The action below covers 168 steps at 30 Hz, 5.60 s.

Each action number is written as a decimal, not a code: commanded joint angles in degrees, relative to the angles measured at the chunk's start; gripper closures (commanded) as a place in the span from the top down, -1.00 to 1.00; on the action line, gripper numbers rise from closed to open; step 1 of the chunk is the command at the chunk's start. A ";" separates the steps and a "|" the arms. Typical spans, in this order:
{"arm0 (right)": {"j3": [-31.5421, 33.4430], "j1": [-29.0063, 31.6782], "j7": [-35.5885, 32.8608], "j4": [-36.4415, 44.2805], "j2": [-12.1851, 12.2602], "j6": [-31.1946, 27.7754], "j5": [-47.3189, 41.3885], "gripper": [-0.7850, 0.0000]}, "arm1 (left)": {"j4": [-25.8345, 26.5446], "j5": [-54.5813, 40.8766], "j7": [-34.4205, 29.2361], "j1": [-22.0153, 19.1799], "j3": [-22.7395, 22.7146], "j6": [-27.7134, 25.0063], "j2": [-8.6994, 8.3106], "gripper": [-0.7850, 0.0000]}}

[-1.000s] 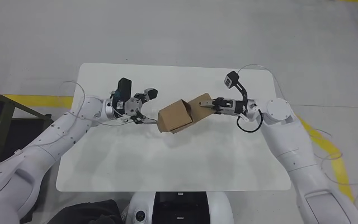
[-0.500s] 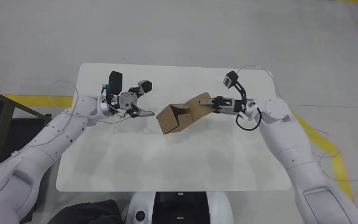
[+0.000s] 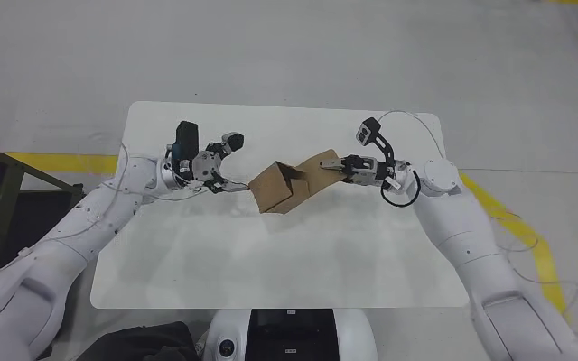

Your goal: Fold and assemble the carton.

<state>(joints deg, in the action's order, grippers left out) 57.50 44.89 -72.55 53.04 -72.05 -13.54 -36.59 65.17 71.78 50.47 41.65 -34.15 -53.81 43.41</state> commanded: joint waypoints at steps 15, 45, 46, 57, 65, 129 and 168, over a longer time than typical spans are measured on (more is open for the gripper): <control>0.73 -1.76 -0.54 -4.19 -0.78 -0.40 -4.36 -1.00 | 0.31 13.91 13.32 1.82 -0.93 13.32 0.19 1.00; 1.81 3.76 7.52 2.45 -0.85 20.37 -11.05 -1.00 | 8.77 17.68 9.56 7.57 -9.07 26.28 -1.84 1.00; 1.76 3.83 7.61 2.31 -0.90 20.57 -11.23 -1.00 | 9.29 18.04 8.90 7.98 -9.45 26.64 -1.95 1.00; 1.14 3.55 7.87 1.29 -1.18 23.21 -10.64 -1.00 | 12.56 20.97 4.32 10.06 -12.78 27.40 -2.29 0.54; 0.58 3.09 7.92 0.72 -1.39 24.25 -9.77 -1.00 | 13.86 22.71 1.60 10.52 -14.45 25.43 -2.26 -0.20; -0.68 1.72 11.32 4.99 -0.52 35.17 -1.45 -1.00 | 19.99 36.91 -6.98 14.11 -19.69 21.42 -0.81 -0.80; 2.37 3.19 9.82 3.86 -1.14 22.41 -10.39 -1.00 | 9.28 1.90 -6.39 13.46 -18.54 -4.19 1.53 1.00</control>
<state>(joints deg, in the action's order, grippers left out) 59.75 48.01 -62.94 56.90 -73.06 10.27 -46.36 75.13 77.38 45.54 55.54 -54.62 -58.06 44.68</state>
